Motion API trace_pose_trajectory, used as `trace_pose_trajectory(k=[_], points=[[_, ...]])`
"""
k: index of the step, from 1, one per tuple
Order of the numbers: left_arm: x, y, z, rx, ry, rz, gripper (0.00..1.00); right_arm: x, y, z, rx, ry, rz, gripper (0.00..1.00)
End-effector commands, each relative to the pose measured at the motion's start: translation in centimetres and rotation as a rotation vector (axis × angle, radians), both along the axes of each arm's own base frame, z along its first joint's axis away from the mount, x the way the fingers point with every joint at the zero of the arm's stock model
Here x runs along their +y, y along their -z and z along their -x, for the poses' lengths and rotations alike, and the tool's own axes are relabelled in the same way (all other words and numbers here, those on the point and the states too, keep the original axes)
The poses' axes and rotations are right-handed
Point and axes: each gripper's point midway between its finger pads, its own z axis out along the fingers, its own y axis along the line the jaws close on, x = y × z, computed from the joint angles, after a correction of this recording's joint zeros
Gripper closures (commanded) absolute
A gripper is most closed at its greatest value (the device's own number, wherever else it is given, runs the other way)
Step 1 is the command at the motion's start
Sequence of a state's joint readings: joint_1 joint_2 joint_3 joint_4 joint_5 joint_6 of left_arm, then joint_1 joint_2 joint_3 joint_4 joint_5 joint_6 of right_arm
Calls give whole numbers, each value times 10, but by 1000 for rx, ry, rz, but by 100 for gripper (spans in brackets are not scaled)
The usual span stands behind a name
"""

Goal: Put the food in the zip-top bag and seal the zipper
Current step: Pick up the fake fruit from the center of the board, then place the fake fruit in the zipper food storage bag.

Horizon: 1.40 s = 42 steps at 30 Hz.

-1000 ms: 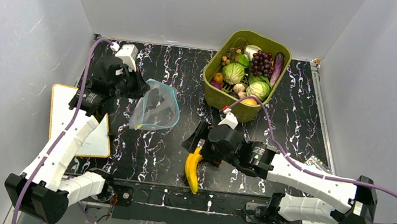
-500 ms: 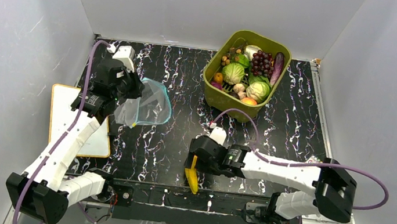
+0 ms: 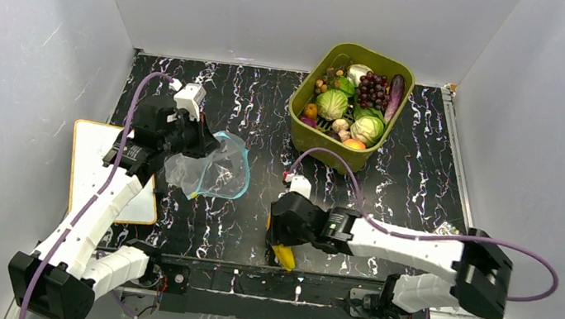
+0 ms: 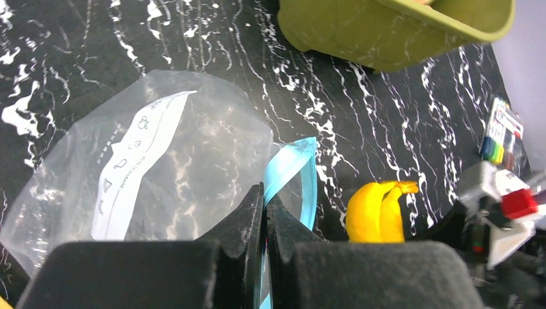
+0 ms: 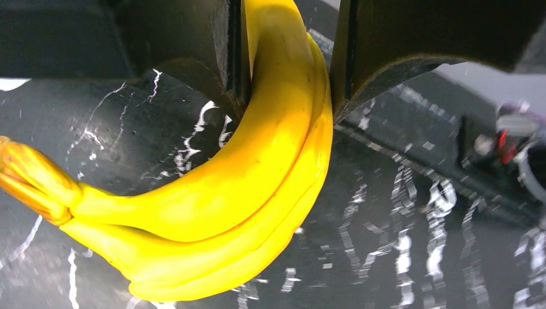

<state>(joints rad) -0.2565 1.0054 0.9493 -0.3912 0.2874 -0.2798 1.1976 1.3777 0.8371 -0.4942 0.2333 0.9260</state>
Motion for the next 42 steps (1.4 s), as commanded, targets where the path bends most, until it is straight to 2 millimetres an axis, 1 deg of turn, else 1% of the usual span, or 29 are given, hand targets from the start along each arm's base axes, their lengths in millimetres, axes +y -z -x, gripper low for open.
trace_pose_trajectory(k=[1, 3, 6, 9, 11, 14, 19, 21, 23, 27, 30, 32, 33, 35, 40, 42], points=[[-15, -25, 17, -99, 159, 38, 100, 27, -94, 12, -186, -302, -270, 78], [-18, -28, 20, -109, 178, 49, 100, 27, -121, 18, -234, -353, -349, 79], [-22, -32, 24, -104, 195, 78, 100, 31, -170, 33, -313, -457, -514, 78], [-32, -37, 30, -95, 238, 136, 100, 35, -222, 50, -379, -537, -707, 78], [-38, -41, 36, -101, 280, 171, 100, 36, -250, 60, -414, -575, -823, 77], [-44, -46, 42, -113, 326, 201, 100, 37, -277, 70, -449, -619, -936, 77], [-52, -59, 55, -128, 391, 248, 100, 46, -301, 77, -464, -660, -1036, 77], [-54, -64, 61, -133, 419, 269, 100, 52, -308, 82, -453, -690, -1075, 76], [-56, -66, 65, -133, 433, 285, 100, 59, -310, 85, -430, -714, -1095, 76], [-57, -72, 71, -134, 446, 296, 100, 70, -301, 84, -390, -725, -1083, 76], [-55, -78, 75, -156, 451, 291, 100, 73, -290, 75, -376, -665, -1051, 77], [-54, -82, 78, -172, 454, 287, 100, 73, -279, 62, -377, -590, -1015, 77], [-54, -84, 80, -181, 460, 284, 100, 72, -276, 54, -384, -537, -1005, 77], [-54, -86, 83, -199, 478, 281, 100, 70, -271, 45, -366, -457, -1010, 77], [-57, -95, 90, -224, 518, 304, 100, 74, -268, 37, -303, -373, -1053, 76], [-59, -101, 92, -235, 529, 325, 100, 78, -263, 35, -274, -358, -1052, 76]])
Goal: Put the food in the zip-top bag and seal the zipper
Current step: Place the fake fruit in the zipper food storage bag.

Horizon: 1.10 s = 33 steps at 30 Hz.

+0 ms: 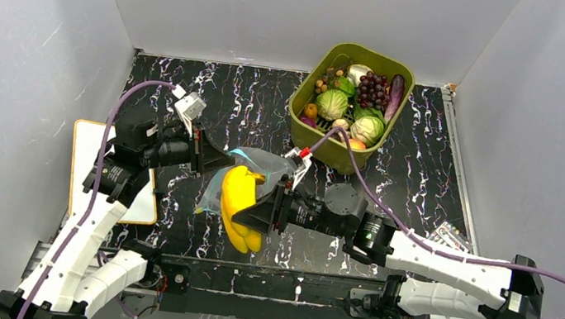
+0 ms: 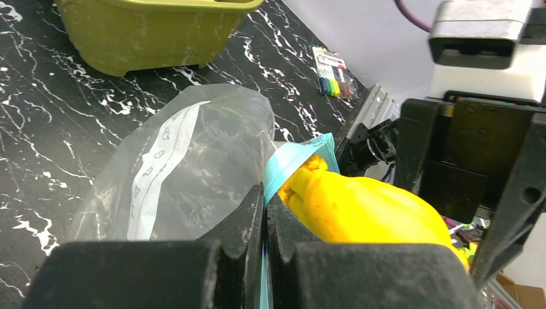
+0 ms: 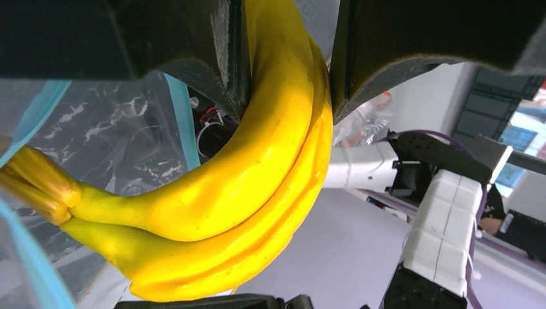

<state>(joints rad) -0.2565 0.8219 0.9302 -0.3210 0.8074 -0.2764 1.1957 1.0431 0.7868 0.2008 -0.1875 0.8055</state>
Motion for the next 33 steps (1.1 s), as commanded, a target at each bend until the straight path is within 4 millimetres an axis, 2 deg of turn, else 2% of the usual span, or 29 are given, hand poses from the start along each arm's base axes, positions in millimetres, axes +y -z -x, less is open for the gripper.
trace_pose_trajectory(k=[1, 6, 13, 14, 19, 27, 30, 33], points=[[-5, -30, 13, -75, 64, 62, 100, 6, -27, -13, 62, 63, -119, 76], [-5, -39, 19, -98, 73, 78, 100, 3, -10, -34, 248, 154, -128, 76], [-7, -37, 26, -98, 114, 96, 100, -5, 4, -62, 455, 309, -189, 72], [-9, -38, 30, -104, 140, 105, 100, -9, 4, -74, 507, 384, -207, 71], [-12, -34, 34, -93, 173, 122, 100, -13, -14, -94, 563, 488, -278, 70], [-14, -29, 39, -76, 211, 147, 100, -20, -10, -124, 707, 671, -346, 65], [-14, -24, 37, -66, 201, 144, 100, -21, -13, -134, 715, 719, -372, 56], [-15, -25, 32, -50, 176, 166, 100, -19, -11, -139, 705, 752, -341, 40]])
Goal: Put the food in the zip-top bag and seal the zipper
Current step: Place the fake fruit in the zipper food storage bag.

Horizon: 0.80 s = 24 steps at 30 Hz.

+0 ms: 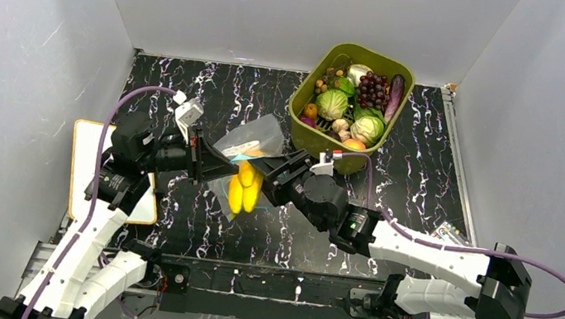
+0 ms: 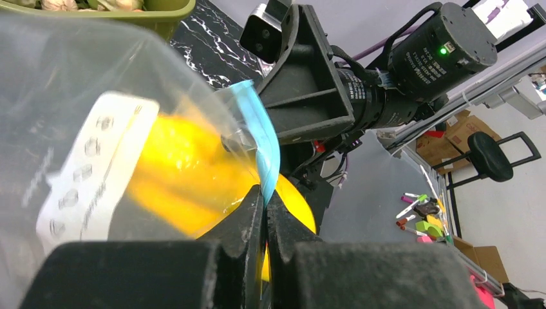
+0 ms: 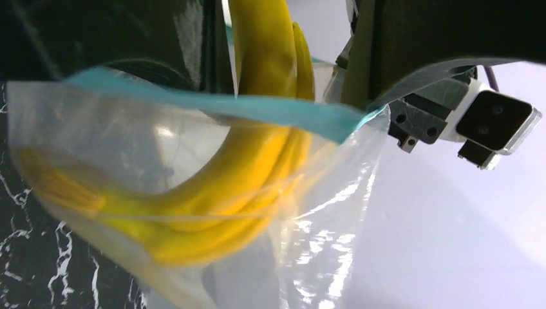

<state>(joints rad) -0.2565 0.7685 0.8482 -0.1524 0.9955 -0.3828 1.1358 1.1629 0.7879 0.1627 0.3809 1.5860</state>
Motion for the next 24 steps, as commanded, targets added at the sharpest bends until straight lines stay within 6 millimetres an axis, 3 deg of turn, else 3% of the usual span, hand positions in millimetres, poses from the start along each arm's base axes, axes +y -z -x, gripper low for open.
trace_pose_trajectory(k=[1, 5, 9, 16, 24], points=[[-2, -13, 1, -16, 1, 51, 100, -7, -38, -22, -26, 119, -48, 37], [-1, -19, -10, 6, -61, 82, 100, -11, -36, -21, -62, 116, 35, 29], [1, -22, -21, 6, -124, 99, 100, -17, -40, -17, -131, 90, 126, 28], [6, -18, -35, 25, -210, 86, 100, -26, -37, 13, -386, -139, 412, 35], [12, -10, -45, 4, -263, 30, 100, -54, -28, 28, -436, -226, 608, 45]])
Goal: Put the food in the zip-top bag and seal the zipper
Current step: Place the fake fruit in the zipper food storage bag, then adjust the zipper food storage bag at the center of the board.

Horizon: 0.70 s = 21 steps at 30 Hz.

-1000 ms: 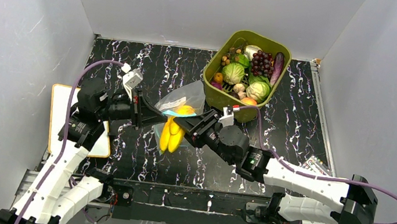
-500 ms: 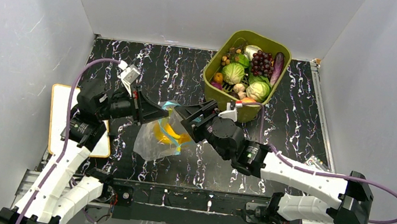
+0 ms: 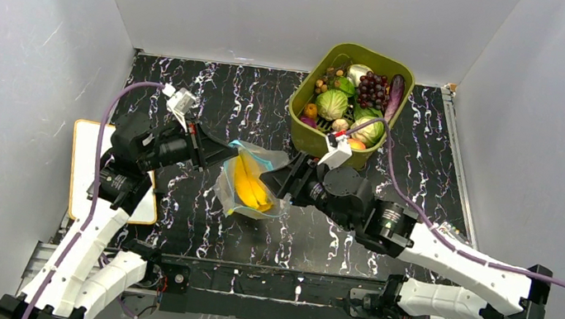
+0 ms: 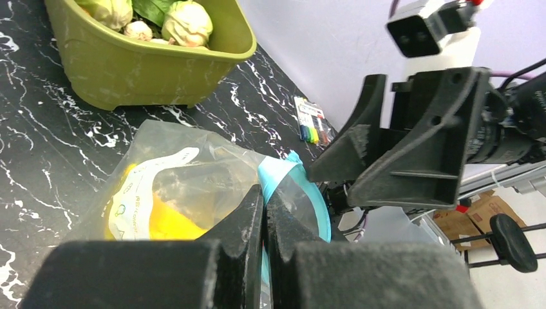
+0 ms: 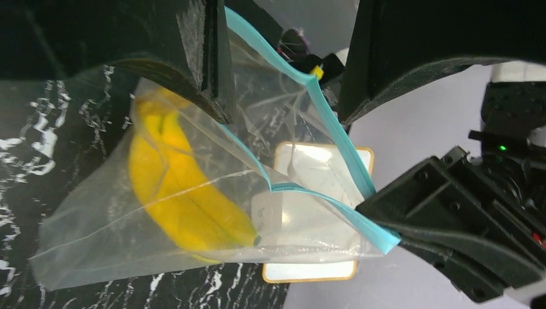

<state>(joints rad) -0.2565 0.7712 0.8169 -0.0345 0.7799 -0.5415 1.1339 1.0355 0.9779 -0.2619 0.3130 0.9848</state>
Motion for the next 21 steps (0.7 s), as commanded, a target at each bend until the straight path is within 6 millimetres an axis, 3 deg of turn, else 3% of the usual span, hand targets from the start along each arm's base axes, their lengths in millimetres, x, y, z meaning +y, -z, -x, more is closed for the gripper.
trace_pose_trajectory(k=[1, 6, 11, 17, 19, 21], points=[[6, -5, -8, -54, -44, -42, 100, -18, -11, 5, -91, -48, 127, 45], [11, 0, -17, -58, -79, -94, 100, -21, -3, -4, -139, -53, 271, 47], [9, -6, -16, -58, -70, -72, 100, -7, 16, -11, -165, -105, 392, 43], [10, -5, -14, -55, -68, -81, 100, 10, 49, -13, -137, -150, 433, 47], [11, -5, -14, -58, -73, -86, 100, 12, 60, -15, -132, -146, 453, 52], [12, -2, -14, -56, -74, -95, 100, 15, 64, -16, -135, -152, 462, 68]])
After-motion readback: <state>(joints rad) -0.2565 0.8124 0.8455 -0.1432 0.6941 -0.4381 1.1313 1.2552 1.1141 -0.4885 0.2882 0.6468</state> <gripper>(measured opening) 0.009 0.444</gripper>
